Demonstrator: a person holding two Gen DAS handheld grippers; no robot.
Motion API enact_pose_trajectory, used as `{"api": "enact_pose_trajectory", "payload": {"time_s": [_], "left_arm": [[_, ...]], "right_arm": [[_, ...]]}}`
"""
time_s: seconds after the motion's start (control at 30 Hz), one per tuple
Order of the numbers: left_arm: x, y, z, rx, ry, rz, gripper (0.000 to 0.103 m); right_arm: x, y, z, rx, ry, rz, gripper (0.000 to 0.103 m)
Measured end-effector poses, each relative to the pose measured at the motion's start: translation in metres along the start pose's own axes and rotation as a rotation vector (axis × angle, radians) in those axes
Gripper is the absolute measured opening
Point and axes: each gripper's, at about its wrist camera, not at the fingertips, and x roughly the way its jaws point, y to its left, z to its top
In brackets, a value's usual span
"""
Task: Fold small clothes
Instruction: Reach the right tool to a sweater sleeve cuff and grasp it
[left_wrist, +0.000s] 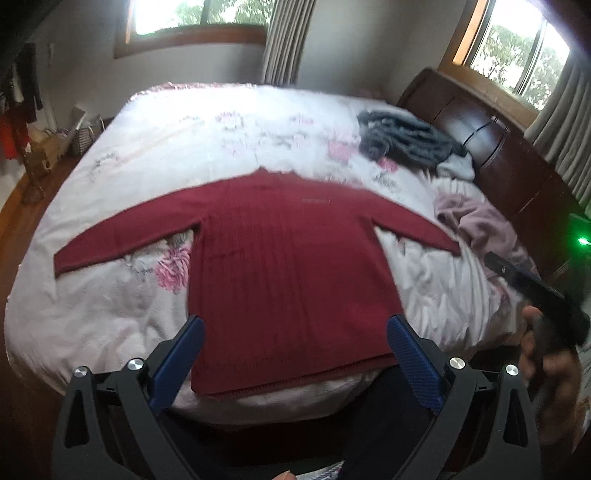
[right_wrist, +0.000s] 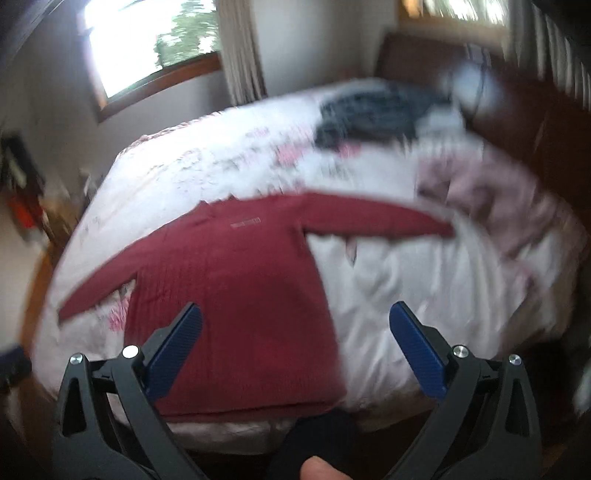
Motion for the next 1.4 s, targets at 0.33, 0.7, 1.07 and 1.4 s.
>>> {"api": "enact_pose_trajectory", "payload": {"time_s": [0.33,0.7,1.07,1.4], "left_arm": [[0.068,0.002,0.024,-0.081,0.042,-0.109,0.099],[0.153,0.015,0.047,-0.247,0.205,-0.283,0.099],[0.187,0.024,0.044,-0.324,0.249,-0.316,0.099],[0.212,0.054,0.028,-0.458,0.31,-0.406,0.099]], "right_arm": [[0.158,-0.247,0.016,0.747,0.125,0.154,0.055],[0.282,-0.385,0.052,1.127,-0.006,0.276,0.044],[0.345,-0.414,0.073,1.153,0.031,0.202,0.044],[0.34,-0.39,0.113,1.003,0.012,0.152,0.01]]}}
